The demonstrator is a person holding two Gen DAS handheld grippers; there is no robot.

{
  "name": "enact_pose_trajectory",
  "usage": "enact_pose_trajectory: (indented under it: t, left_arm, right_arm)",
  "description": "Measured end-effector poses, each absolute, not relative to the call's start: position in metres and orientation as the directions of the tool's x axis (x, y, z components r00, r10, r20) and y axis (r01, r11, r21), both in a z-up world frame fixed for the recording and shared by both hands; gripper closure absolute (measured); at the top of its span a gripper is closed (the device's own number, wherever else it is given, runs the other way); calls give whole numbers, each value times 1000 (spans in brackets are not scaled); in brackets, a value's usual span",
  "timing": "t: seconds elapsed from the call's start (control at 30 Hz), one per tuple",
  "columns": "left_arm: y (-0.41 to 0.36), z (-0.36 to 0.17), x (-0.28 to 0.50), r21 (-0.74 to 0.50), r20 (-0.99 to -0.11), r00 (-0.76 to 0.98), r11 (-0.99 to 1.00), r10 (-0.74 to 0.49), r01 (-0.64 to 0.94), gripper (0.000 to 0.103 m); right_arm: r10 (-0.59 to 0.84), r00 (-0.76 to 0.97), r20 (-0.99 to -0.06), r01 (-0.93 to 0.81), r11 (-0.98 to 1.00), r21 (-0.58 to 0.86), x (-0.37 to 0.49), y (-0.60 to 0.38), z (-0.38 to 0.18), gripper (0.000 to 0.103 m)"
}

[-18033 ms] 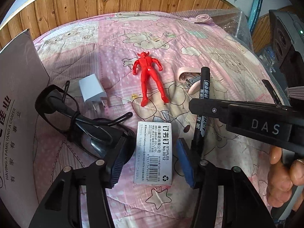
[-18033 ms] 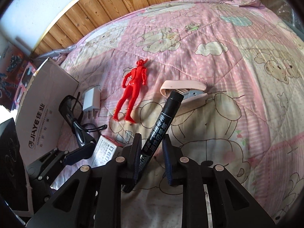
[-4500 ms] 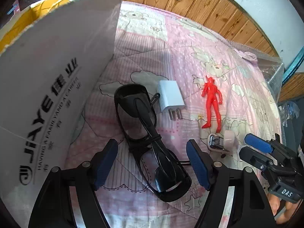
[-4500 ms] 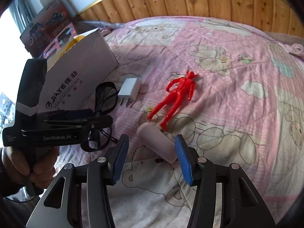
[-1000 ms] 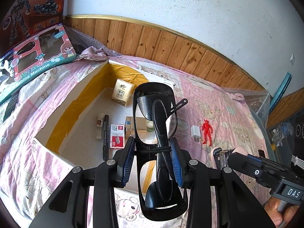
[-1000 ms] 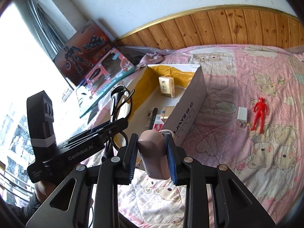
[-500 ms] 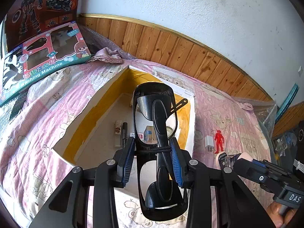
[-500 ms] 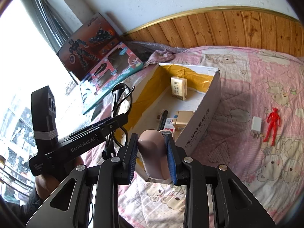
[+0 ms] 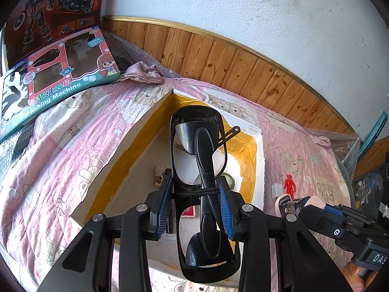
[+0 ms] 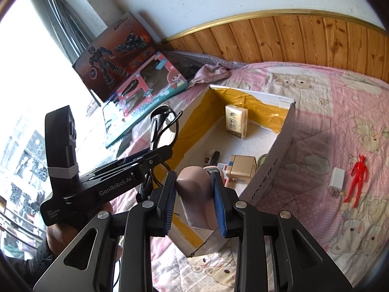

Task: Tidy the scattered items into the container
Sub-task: 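Lift and carry the glasses with the left tool while the right tool carries the stapler over the box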

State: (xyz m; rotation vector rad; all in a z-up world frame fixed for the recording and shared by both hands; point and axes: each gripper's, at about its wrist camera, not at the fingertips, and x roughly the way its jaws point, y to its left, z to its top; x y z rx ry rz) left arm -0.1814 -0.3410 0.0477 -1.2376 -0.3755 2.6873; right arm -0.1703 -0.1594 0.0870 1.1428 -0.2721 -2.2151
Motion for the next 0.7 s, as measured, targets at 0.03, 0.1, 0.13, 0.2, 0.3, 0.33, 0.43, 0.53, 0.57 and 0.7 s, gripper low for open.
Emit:
enact_pose_trajectory:
  t: [0.03,0.1,0.13,0.2,0.3,0.33,0.43,0.53,0.57,0.7]
  left_arm:
    - [-340,47,-184,-289,-724,-644,-956,246,-40,65]
    - [-339,47,-190,-286,-728,-641,-957,244,-40,65]
    - [-339,46,-193,-287,-730,-638,-957,246,-41,65]
    - [-338,44,-199,-285,-736,-631,-958,244,-38,65]
    - [-336,41,-209,-276,-745,-624,-961,237,-35,65]
    - [-335,40,-212,-274,-747,-621,-961,235,-35,65]
    - [-332,37,-221,-272,-755,-612,-962,235,-34,65]
    - [-330,34,-231,-269,-764,-602,-963,234,-33,65]
    - [-329,33,-234,-266,-767,-598,-963,232,-31,65]
    - [-328,29,-245,-260,-780,-584,-965,224,-22,65]
  right_arm:
    - [-612,-430,-664,436,-785,441,-173,-160,87,73]
    - [-610,-432,-665,438,-786,437,-178,-161,87,73]
    - [-609,-433,-665,438,-787,435,-181,-161,87,73]
    - [-607,-435,-666,439,-788,431,-188,-161,87,73]
    - [-603,-437,-668,439,-791,427,-200,-162,88,73]
    - [-602,-436,-669,439,-791,425,-203,-162,87,73]
    - [-598,-436,-673,441,-794,419,-214,-163,86,73]
    - [-595,-435,-676,442,-795,416,-225,-165,86,73]
    - [-594,-434,-677,442,-795,415,-229,-165,86,73]
    - [-590,-430,-683,440,-798,412,-243,-167,83,73]
